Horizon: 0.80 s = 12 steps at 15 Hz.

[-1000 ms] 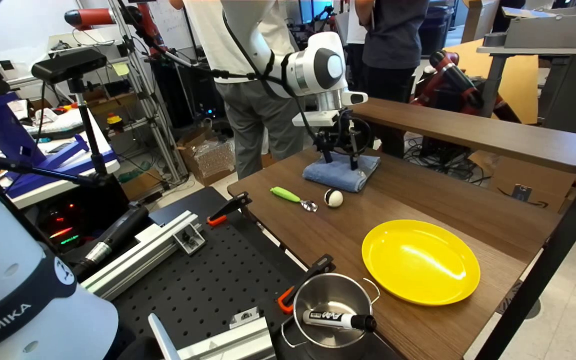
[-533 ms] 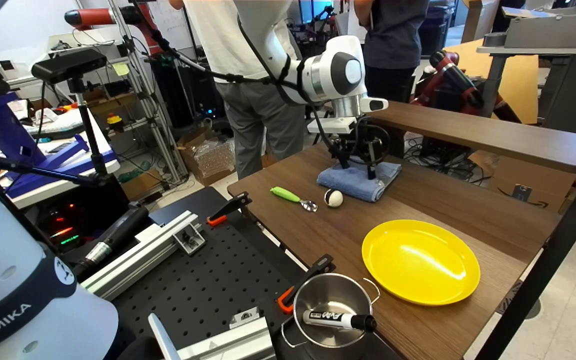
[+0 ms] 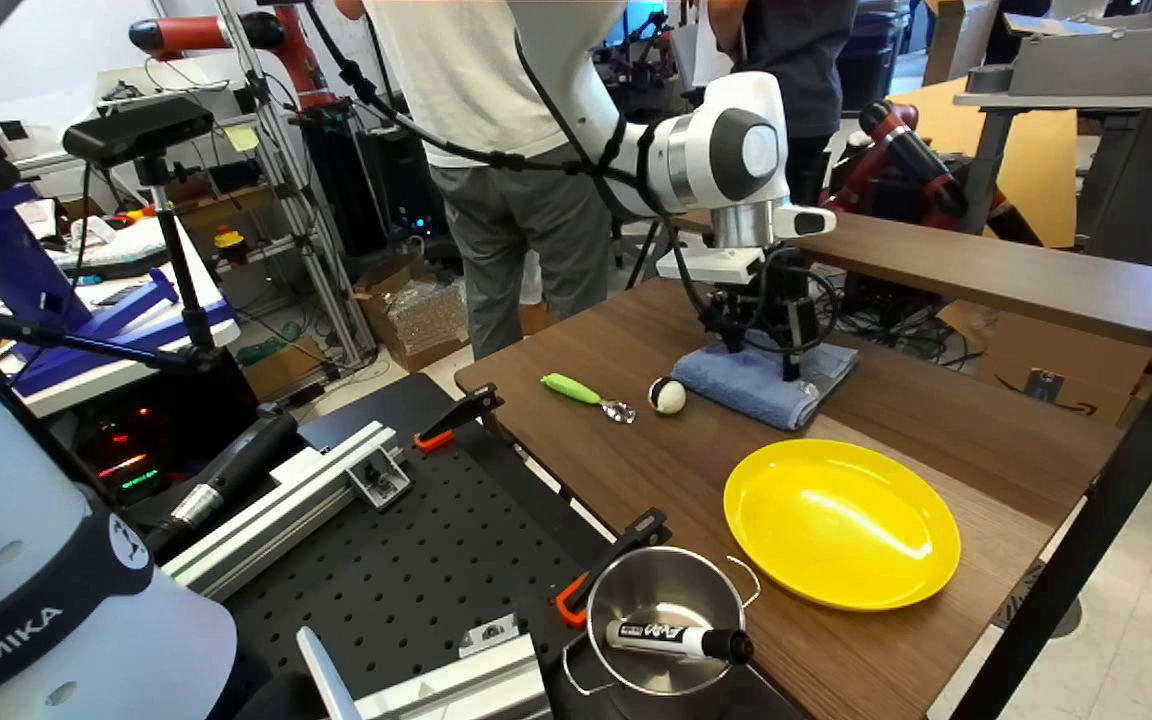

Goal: Move the blue towel to the right of the table

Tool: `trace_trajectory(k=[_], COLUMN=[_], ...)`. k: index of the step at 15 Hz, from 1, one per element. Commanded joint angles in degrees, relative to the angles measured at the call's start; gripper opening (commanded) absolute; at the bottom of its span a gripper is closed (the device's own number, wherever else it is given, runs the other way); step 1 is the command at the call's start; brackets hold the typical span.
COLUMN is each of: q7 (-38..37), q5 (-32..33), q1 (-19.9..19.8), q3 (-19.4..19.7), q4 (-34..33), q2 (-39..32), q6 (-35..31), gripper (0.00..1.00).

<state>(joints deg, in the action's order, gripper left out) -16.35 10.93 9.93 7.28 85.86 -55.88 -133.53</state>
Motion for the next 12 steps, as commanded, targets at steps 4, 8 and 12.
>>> trace_trajectory(k=[4, 8, 12], q7=[1.85, 2.18, 2.79], q5=[-2.37, -5.02, -8.06], q1=[-4.79, -8.16, -11.53], q3=[-0.46, -0.67, -0.88], q4=[-2.16, -1.97, -1.76], q2=[-1.57, -1.23, -0.86], q6=[1.68, 1.57, 1.23], gripper=[1.00, 1.00, 1.00])
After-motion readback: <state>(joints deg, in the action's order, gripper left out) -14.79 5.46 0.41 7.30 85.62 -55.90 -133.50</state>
